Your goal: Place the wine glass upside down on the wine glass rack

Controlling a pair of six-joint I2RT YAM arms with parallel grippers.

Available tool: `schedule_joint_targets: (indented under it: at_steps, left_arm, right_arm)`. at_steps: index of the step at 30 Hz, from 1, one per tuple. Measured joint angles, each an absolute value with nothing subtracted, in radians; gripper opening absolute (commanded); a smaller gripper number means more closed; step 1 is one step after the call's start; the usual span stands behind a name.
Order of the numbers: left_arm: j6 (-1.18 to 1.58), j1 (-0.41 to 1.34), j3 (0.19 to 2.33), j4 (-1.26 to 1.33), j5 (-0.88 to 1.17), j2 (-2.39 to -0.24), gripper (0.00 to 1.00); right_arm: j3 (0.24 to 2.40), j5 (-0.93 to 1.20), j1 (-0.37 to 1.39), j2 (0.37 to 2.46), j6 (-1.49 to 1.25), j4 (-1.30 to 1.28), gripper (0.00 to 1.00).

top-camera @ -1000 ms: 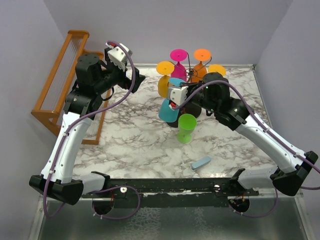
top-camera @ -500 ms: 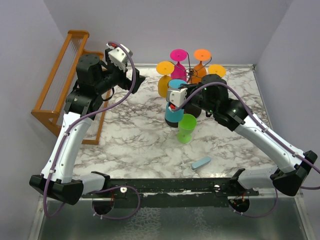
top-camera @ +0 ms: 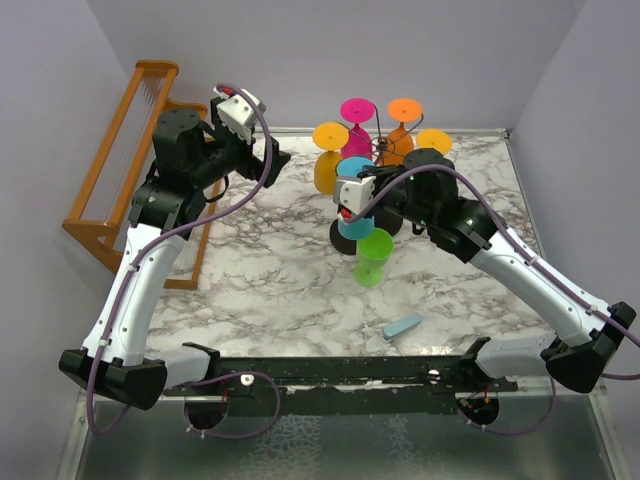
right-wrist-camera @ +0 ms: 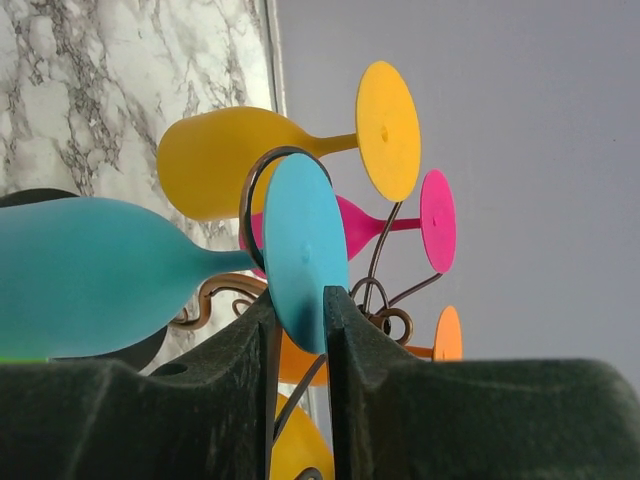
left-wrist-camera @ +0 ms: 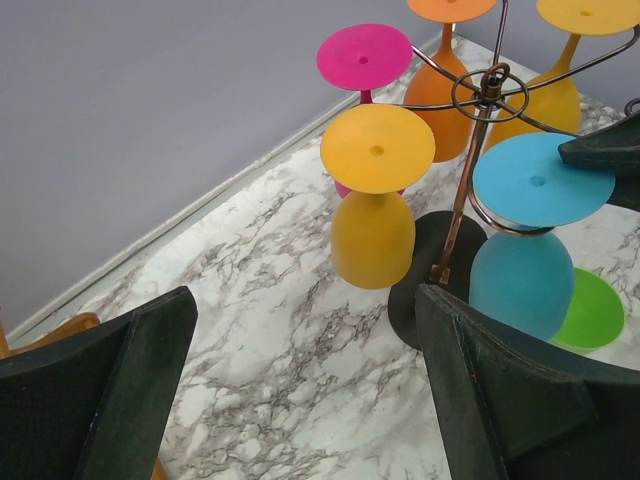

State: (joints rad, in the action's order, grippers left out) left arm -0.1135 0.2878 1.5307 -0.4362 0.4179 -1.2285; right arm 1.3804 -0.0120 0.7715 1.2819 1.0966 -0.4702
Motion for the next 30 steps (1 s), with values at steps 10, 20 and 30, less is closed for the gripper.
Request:
schedule_joint_targets:
  at_steps: [10, 20, 30]
  left_arm:
    - [-0.116, 0.288, 1.530, -0.436, 0.418, -1.229, 0.94]
    - [-0.116, 0.288, 1.512, -0.432, 0.418, -1.229, 0.94]
    - [-0.116, 0.288, 1.484, -0.421, 0.418, -1.229, 0.94]
  right_arm:
    - [1.380, -0.014, 0.772, 1.277, 1.097, -0.482, 0.38]
    - [1.381, -0.010, 0.772, 1.256, 1.082, -0.533, 0.54]
    - [1.423, 0.094, 0.751, 1.213, 1.043, -0.628, 0.56]
